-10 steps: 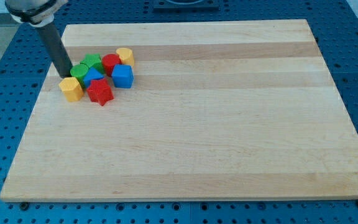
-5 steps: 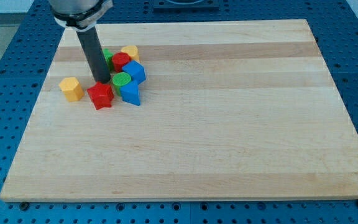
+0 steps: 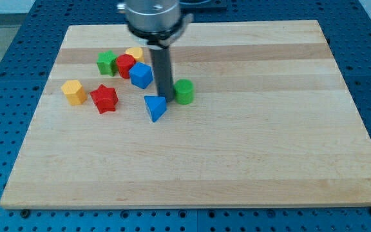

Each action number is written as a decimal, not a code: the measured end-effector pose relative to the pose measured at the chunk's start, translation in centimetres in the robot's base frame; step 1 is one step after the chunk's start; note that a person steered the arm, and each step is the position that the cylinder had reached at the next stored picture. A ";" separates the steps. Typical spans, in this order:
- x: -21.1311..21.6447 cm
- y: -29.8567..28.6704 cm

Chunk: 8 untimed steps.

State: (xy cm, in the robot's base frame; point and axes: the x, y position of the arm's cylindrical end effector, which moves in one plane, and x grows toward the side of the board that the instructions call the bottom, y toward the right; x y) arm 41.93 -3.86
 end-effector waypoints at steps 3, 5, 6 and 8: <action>-2.8 7.7; -2.7 0.0; -2.4 -2.4; -2.4 -8.9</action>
